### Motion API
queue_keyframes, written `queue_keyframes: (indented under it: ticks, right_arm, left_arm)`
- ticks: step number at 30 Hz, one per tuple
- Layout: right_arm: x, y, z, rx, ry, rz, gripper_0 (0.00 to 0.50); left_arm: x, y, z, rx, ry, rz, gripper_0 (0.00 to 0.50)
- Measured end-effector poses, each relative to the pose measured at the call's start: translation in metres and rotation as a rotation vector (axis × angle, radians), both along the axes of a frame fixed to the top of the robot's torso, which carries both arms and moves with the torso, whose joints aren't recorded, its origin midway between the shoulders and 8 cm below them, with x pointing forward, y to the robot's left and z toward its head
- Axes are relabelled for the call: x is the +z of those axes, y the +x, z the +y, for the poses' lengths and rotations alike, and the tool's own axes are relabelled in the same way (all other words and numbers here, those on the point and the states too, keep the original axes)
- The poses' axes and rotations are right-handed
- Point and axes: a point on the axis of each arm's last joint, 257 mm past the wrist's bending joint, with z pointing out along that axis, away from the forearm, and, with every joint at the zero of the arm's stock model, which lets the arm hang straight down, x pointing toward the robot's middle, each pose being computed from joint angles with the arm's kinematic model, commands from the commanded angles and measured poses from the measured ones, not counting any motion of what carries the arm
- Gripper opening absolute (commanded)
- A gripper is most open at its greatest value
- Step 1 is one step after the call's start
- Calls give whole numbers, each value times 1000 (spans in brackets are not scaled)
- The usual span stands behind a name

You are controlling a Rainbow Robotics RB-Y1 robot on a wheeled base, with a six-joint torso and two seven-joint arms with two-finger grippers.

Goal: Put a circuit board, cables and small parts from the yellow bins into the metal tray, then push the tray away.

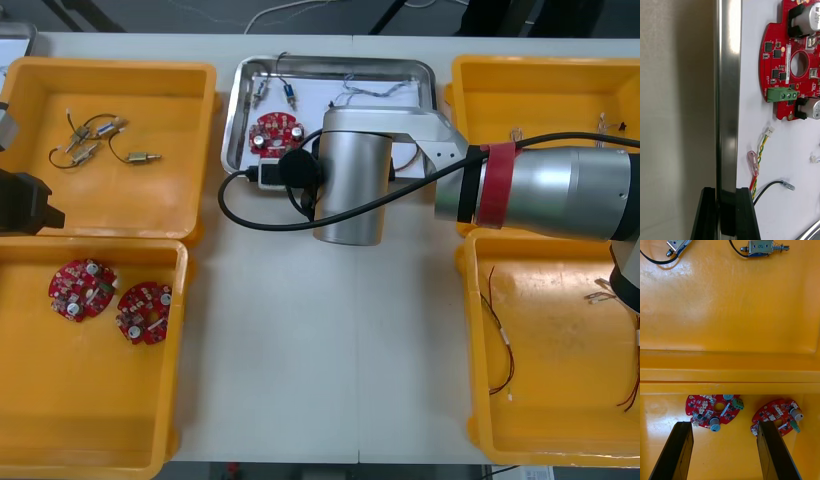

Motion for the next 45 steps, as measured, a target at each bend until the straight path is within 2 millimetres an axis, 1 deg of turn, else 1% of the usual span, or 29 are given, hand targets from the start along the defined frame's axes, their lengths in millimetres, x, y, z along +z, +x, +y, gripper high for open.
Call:
queue_keyframes:
  ticks: [2, 9, 17, 23, 24, 26, 27, 28, 29, 30, 31, 32, 33, 39, 43, 45]
  right_arm:
    - [1, 7, 3, 12, 19, -9, 0]
    - [9, 25, 2, 22, 47, -43, 0]
    - [17, 38, 2, 26, 59, -72, 0]
    - [19, 45, 6, 32, 71, -84, 0]
    - [19, 45, 6, 31, 71, -84, 16]
    - [19, 45, 7, 31, 71, -83, 122]
    - [19, 45, 7, 31, 71, -83, 205]
    - [19, 45, 8, 32, 71, -83, 255]
    - [19, 45, 8, 33, 71, -83, 255]
    - [18, 44, 8, 33, 71, -83, 374]
    - [18, 44, 9, 34, 71, -82, 463]
    - [18, 44, 9, 34, 72, -82, 489]
    - [18, 44, 9, 34, 73, -80, 500]
    - [13, 40, 9, 50, 46, -56, 500]
    - [9, 35, -4, 9, 2, -36, 500]
    - [4, 27, -9, -17, -15, -7, 500]
  left_arm:
    - [0, 0, 0, 0, 0, 0, 500]
    - [0, 0, 0, 0, 0, 0, 500]
    - [0, 0, 0, 0, 0, 0, 500]
    - [0, 0, 0, 0, 0, 0, 500]
    - [0, 0, 0, 0, 0, 0, 500]
    - [0, 0, 0, 0, 0, 0, 500]
    - [0, 0, 0, 0, 0, 0, 500]
    - [0, 0, 0, 0, 0, 0, 500]
    - [0, 0, 0, 0, 0, 0, 500]
    - [0, 0, 0, 0, 0, 0, 500]
    - [0, 0, 0, 0, 0, 0, 500]
    - [0, 0, 0, 0, 0, 0, 500]
    - [0, 0, 0, 0, 0, 0, 500]
    - [0, 0, 0, 0, 0, 0, 500]
    - [0, 0, 0, 0, 0, 0, 500]
    - [0, 0, 0, 0, 0, 0, 500]
